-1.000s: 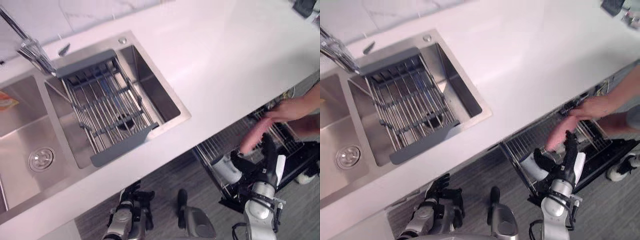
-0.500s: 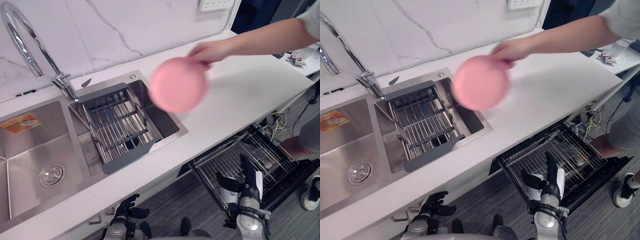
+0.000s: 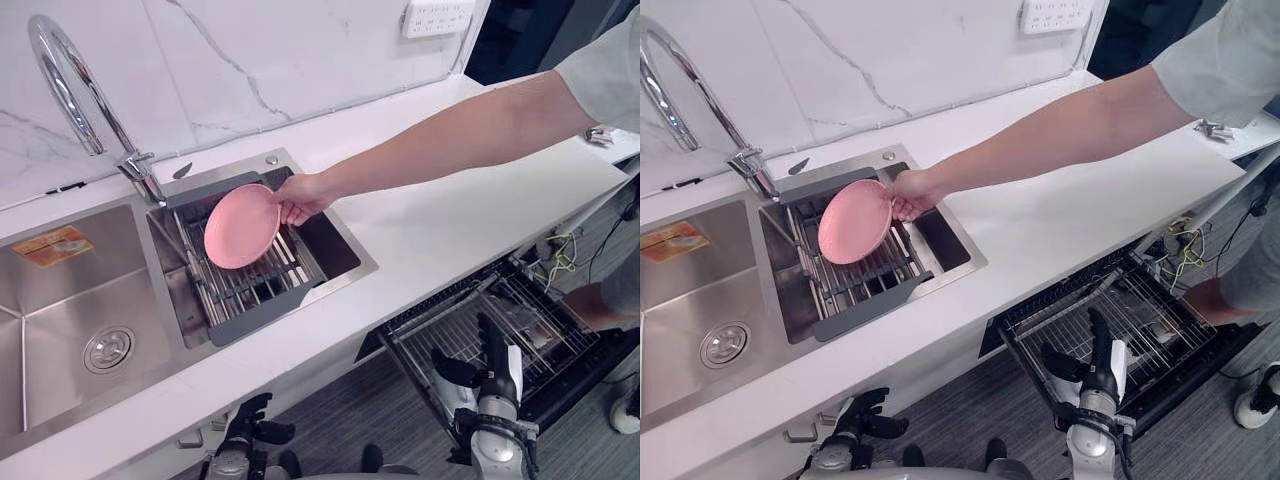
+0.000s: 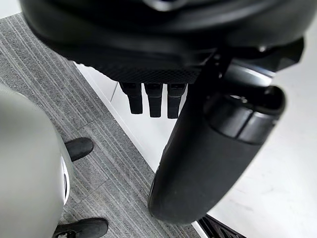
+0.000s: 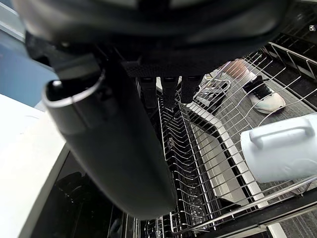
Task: Walk over to the sink, pick up the cup, carry it to the dishwasher, place the cup inside the dishwasher, then close the dishwasher door
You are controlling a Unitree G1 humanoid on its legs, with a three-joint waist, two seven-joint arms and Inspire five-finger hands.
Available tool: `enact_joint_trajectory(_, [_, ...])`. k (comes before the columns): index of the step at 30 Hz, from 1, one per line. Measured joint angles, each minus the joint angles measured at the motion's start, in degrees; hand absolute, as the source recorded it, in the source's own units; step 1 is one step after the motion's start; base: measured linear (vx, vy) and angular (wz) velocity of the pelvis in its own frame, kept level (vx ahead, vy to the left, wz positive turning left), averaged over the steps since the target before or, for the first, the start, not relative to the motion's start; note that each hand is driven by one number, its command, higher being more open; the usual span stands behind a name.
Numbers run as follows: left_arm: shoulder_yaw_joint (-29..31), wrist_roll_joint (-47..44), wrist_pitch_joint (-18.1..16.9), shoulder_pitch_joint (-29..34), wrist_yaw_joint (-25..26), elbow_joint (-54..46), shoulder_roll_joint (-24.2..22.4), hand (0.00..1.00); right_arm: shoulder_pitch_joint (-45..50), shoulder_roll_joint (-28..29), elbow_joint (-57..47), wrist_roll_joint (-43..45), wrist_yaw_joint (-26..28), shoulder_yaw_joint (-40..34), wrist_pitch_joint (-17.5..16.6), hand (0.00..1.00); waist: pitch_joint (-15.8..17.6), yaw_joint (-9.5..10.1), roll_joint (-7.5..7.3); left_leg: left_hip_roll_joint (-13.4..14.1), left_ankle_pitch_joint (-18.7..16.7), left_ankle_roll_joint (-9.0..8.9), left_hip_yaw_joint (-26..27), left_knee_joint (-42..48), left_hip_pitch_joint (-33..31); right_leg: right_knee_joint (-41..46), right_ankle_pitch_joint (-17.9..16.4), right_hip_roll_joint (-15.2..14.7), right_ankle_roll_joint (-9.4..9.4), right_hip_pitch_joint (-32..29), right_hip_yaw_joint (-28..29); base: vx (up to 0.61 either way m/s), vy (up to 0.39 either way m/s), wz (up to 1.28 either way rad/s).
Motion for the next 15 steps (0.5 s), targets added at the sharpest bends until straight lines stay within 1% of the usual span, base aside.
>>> enact_joint_trajectory(5, [-0.16,0.03,-0.02,0.12,-0.01,0.08,0.35,0.9,-0.16,0.0,-0.28,-1.69,-0.02,0.09,0.0,0.9,-0.45,0.04,-0.56,-0.18,0.47,0.05,-0.61,-0.65,0.34,-0.11,0.0,-0.08,0.0,0.18,-0.46,-0.03,0.002,0.05])
enact_joint_trajectory(8, [-0.67,0.06,-0.06,0.12,0.0,0.09,0.48,0.9,-0.08,-0.01,-1.42,-2.43,-0.05,0.09,0.0,0.9,-0.45,0.0,-0.56,-0.29,0.73,0.11,-1.06,-0.96,0.38,-0.11,0.0,-0.13,0.0,0.25,-0.78,-0.02,-0.001,0.06])
enact_joint_trajectory(15, [-1.15,0.06,-0.22,0.18,0.0,0.14,0.64,0.9,-0.06,-0.46,-10.1,-6.12,-0.23,0.3,-0.19,0.9,-0.49,0.06,-0.63,-0.42,1.14,0.14,-2.06,-1.61,1.11,-0.31,0.0,-0.12,0.0,1.13,-1.62,-0.01,-0.002,0.06])
